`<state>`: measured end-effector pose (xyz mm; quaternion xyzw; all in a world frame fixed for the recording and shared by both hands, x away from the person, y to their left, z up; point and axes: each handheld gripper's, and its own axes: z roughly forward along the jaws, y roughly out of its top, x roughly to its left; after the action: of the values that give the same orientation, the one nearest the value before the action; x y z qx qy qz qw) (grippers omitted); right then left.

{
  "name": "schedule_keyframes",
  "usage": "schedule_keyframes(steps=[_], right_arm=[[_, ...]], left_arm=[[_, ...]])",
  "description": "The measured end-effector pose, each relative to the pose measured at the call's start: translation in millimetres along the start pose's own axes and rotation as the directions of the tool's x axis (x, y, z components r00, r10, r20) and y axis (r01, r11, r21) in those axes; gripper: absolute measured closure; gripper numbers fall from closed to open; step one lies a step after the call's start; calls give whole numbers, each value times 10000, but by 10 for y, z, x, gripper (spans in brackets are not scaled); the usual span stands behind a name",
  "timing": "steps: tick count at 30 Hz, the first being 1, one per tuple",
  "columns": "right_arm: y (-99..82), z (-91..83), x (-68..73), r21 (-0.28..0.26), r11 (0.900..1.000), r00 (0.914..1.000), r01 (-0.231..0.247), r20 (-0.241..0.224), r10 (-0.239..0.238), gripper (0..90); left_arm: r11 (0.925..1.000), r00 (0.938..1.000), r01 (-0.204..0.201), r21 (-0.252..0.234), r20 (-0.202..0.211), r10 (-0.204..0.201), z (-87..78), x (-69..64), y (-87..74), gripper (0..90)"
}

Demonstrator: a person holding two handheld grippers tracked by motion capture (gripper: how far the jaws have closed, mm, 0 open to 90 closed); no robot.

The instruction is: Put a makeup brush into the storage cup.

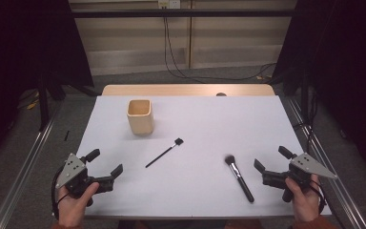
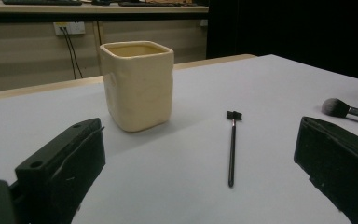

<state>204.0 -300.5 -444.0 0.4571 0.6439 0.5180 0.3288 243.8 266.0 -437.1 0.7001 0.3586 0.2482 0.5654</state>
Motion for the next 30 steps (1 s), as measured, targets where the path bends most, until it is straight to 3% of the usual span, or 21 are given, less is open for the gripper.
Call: schedule_keyframes(steps=[7, 11, 16, 18, 22, 24, 26, 30], right_arm=[[-13, 8, -6, 52, 10000, 10000, 1, 5, -1, 0], [-17, 17, -6, 104, 9999, 10000, -4, 14, 4, 0], [-23, 19, 3, 133, 9999, 9999, 93, -92, -92, 0], [-34, 21, 1, 181, 9997, 9998, 166, 48, -167, 0], [-43, 41, -9, 181, 9997, 9999, 135, 60, -136, 0], [-42, 46, -12, 187, 9997, 9999, 135, 58, -136, 0], [-45, 57, -17, 191, 9998, 10000, 99, 5, -99, 0], [-35, 40, 9, 169, 9998, 9999, 141, -57, -140, 0]], left_arm=[[9998, 9999, -131, 114, 79, 130, 14, -9, 3, 23], [9988, 9996, -239, 433, 155, 232, 15, -18, -6, 28], [9993, 9995, -161, 348, 274, 151, 24, -51, 11, 29], [9986, 9986, -317, 419, 447, 298, 28, -91, 25, 29], [9988, 9985, -278, 411, 482, 259, 52, -121, 43, 29], [9986, 9994, -192, 488, 301, 178, 78, -127, 55, 29], [9986, 9988, 1, 527, 489, -27, 118, -123, 64, 29], [9973, 9986, -354, 649, 423, 327, 231, -134, 98, 29]])
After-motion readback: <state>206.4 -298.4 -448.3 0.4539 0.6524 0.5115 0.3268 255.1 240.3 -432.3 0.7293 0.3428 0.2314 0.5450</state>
